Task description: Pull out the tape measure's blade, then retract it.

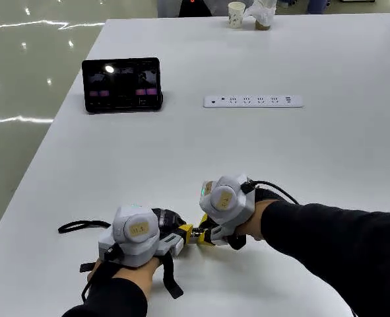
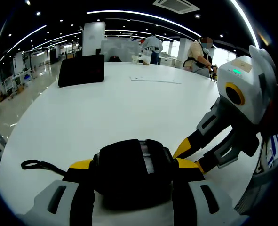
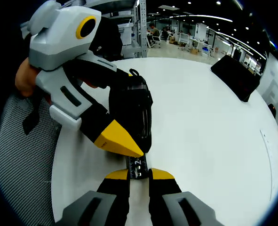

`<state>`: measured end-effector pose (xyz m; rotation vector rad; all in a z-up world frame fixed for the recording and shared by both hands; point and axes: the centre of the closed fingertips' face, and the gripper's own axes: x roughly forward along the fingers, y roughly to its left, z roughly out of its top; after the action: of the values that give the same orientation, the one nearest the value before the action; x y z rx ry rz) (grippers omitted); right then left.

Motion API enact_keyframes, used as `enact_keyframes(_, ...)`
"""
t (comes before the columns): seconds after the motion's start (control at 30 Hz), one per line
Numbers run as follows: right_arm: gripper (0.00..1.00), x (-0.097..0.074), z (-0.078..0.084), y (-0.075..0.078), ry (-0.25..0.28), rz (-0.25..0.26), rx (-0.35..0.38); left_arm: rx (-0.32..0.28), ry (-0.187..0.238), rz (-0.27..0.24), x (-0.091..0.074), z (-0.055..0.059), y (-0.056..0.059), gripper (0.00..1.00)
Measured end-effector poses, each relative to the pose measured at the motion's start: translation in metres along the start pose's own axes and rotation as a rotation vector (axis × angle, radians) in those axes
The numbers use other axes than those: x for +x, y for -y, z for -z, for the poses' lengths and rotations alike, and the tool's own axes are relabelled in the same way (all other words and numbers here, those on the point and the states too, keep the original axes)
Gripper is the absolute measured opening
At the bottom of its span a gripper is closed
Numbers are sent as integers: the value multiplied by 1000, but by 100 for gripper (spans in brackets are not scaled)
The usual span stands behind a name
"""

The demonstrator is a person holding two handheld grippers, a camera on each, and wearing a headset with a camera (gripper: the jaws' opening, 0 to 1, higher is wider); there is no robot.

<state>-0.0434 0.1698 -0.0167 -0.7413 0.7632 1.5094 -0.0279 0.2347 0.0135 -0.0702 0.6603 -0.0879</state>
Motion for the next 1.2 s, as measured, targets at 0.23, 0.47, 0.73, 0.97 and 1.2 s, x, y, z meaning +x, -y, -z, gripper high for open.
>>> enact_keyframes(0.23, 12, 2, -3, 0, 27, -6, 15, 0, 1, 0, 0, 0, 0, 62)
enact_keyframes(0.47, 12, 3, -4, 0, 27, -23, 5, 0, 0, 1, 1, 0, 0, 62)
enact_keyframes(0.73, 12, 5, -9, -1, 35, -28, -5, -2, 0, 3, 0, 0, -1, 62)
enact_keyframes(0.97, 12, 6, -12, -2, 38, -13, -3, -4, 1, 2, 0, 0, -1, 62)
enact_keyframes(1.2, 12, 9, -14, -2, 42, -7, -4, -5, -1, 3, 0, 0, -1, 62)
